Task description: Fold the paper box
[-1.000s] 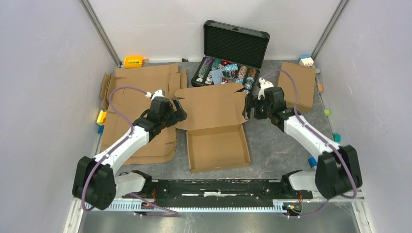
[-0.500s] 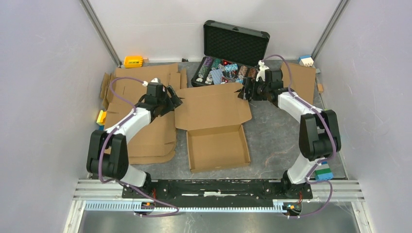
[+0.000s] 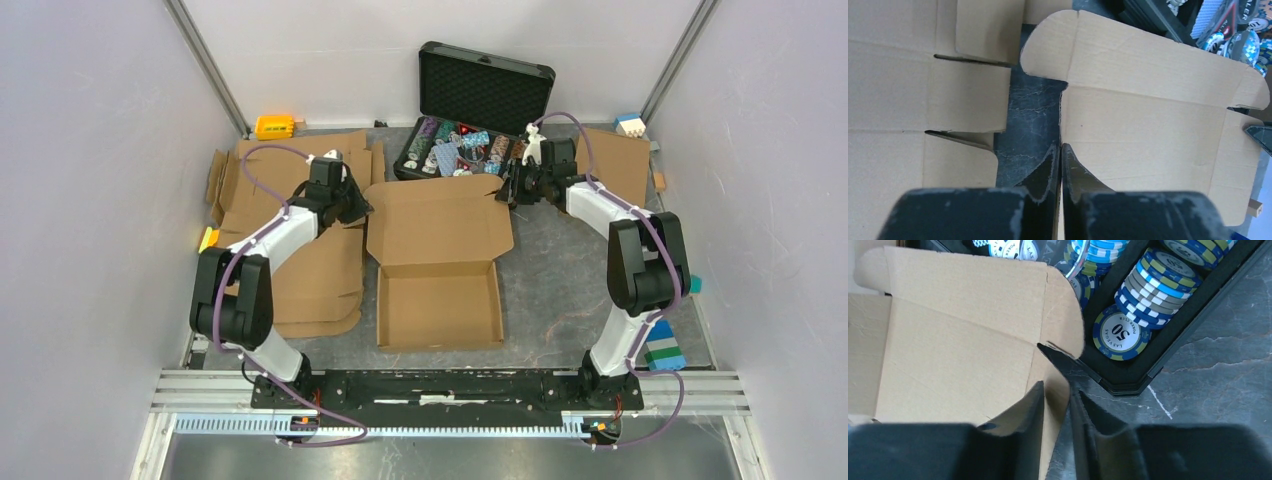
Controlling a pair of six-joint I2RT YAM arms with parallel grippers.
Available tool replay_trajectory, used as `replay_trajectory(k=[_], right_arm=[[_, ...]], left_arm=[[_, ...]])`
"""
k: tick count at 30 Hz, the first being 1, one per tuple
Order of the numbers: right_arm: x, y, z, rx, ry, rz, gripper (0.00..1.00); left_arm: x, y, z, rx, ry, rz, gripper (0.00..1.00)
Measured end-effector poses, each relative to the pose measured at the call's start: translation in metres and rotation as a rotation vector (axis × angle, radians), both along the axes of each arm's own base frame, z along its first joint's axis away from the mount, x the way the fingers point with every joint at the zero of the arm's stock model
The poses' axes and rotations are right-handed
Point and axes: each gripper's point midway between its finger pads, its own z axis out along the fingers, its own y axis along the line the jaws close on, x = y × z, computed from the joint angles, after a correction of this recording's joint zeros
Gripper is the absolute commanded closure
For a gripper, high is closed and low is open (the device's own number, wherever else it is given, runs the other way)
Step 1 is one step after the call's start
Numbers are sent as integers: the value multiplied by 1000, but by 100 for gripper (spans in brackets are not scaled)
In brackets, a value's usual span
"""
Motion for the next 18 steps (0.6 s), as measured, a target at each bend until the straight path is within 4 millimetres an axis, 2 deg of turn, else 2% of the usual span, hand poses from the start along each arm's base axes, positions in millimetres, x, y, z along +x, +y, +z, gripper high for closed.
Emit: replay_trajectory(k=[2, 5, 9, 12, 18], right_arm=[[0, 2, 1, 3, 0, 3, 90], [1, 9, 8, 11, -13, 18, 98], [3, 20, 22, -12, -60, 29, 97], [4, 20, 38, -54, -116, 20, 94], [0, 21, 93, -108, -313, -16, 100]], left_arm=[[2, -2, 4, 12, -13, -12, 98], [0, -7, 11, 43, -33, -28, 98], [-7, -15, 23, 115, -79, -59, 98], [-12, -21, 43, 170, -153, -74, 98], [-23, -27, 93, 246, -370, -56, 98]])
